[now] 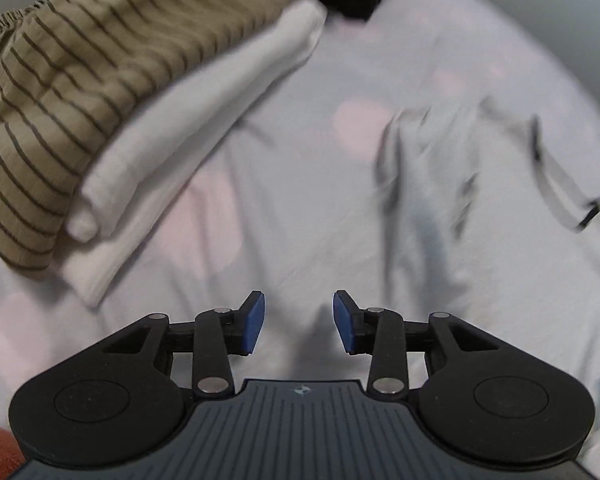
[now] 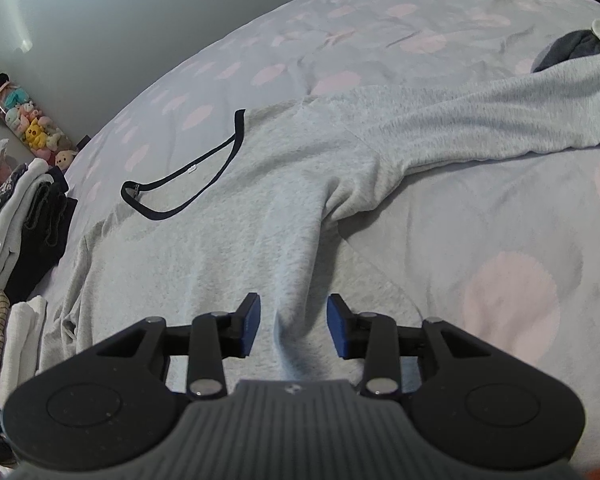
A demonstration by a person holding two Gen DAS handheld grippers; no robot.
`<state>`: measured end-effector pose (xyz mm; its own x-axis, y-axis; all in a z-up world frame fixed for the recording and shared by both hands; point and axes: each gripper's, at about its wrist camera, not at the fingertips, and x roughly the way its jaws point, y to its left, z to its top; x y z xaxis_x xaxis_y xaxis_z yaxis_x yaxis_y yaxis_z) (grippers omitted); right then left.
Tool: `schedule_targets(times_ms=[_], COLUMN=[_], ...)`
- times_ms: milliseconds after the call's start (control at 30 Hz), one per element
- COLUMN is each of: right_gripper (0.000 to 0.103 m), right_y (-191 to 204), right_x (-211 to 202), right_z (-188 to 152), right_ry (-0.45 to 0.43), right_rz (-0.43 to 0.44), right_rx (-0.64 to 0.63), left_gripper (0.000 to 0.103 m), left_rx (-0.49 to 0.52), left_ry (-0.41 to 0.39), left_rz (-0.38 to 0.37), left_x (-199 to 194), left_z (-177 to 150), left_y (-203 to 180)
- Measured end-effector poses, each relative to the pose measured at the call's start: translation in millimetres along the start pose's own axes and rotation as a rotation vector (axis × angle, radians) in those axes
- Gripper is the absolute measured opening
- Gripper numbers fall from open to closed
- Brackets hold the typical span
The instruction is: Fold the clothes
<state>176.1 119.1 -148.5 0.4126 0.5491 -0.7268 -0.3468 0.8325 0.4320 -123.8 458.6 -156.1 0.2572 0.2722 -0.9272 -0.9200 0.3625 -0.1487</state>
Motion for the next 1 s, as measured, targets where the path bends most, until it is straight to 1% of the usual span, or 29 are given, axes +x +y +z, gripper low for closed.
schedule_targets(times_ms=[67, 100, 133, 167, 233, 267, 300, 333, 367, 400, 433, 467, 567, 600, 700, 767, 867, 967, 1000], right_gripper=[0.041, 0.041, 0.041, 0.041, 0.041, 0.041, 0.041, 0.041, 0.041, 0.041, 0.041, 0.041, 0.041, 0.041, 0.041, 0.041, 0.041, 0.04, 0.04], right_y=[-1.3, -1.7, -1.9, -2.0, -2.4, -2.5, -2.7, -2.8, -3.0, -3.1, -3.3, -3.5, -3.9, -4.1, -5.5, -6.6, -8.2, -9.9, -10.6], right_x=[0.7, 0.5, 0.1, -0.3, -1.2, -1.6, -2.1, -2.5, -3.0, -3.4, -3.8, -4.3, -5.6, -6.0, -3.6, -1.5, 1.6, 4.8, 6.1], right_z=[0.5, 0.5, 0.5, 0.4, 0.3, 0.3, 0.3, 0.2, 0.2, 0.1, 0.1, 0.0, -0.1, -0.1, 0.7, 1.4, 2.4, 3.4, 4.0], right_ry=[0.003, 0.003, 0.003, 0.002, 0.001, 0.0, -0.001, -0.002, -0.002, -0.003, -0.004, -0.004, -0.006, -0.007, -0.003, 0.0, 0.004, 0.009, 0.008], right_rz=[0.008, 0.011, 0.013, 0.014, 0.018, 0.02, 0.022, 0.024, 0.026, 0.028, 0.03, 0.032, 0.037, 0.039, 0.049, 0.055, 0.065, 0.075, 0.079], right_rx=[0.009, 0.011, 0.012, 0.013, 0.015, 0.016, 0.017, 0.018, 0.018, 0.019, 0.02, 0.021, 0.024, 0.025, 0.034, 0.04, 0.05, 0.061, 0.065], left_gripper=[0.045, 0.046, 0.049, 0.051, 0.051, 0.048, 0.042, 0.031, 0.024, 0.02, 0.013, 0.008, 0.006, 0.006, 0.006, 0.006, 0.006, 0.006, 0.006], left_rx=[0.015, 0.027, 0.036, 0.045, 0.063, 0.073, 0.091, 0.111, 0.107, 0.102, 0.098, 0.094, 0.066, 0.05, 0.05, 0.048, 0.038, 0.048, 0.057], left_ry=[0.005, -0.007, -0.005, -0.003, 0.0, -0.001, -0.004, -0.007, -0.013, -0.019, -0.025, -0.031, -0.062, -0.087, -0.176, -0.222, -0.272, -0.344, -0.371], left_rz=[0.049, 0.092, 0.111, 0.129, 0.165, 0.168, 0.162, 0.145, 0.133, 0.12, 0.108, 0.095, 0.047, 0.021, -0.004, -0.024, -0.054, -0.052, -0.047], left_x=[6.6, 8.4, 12.0, 15.7, 22.8, 23.9, 24.1, 23.8, 23.5, 23.3, 23.0, 22.8, 17.8, 11.6, -10.0, -24.3, -45.2, -74.8, -83.8], left_z=[-1.4, -1.4, -1.3, -1.2, -1.0, -1.4, -2.3, -3.3, -3.3, -3.2, -3.2, -3.2, -4.2, -2.6, 3.4, 12.3, 33.8, 52.7, 65.6], left_y=[-3.3, -6.0, -8.2, -10.4, -14.8, -17.0, -20.0, -22.6, -22.4, -22.3, -22.1, -21.9, -20.2, -18.9, -21.1, -24.3, -29.1, -35.4, -36.1])
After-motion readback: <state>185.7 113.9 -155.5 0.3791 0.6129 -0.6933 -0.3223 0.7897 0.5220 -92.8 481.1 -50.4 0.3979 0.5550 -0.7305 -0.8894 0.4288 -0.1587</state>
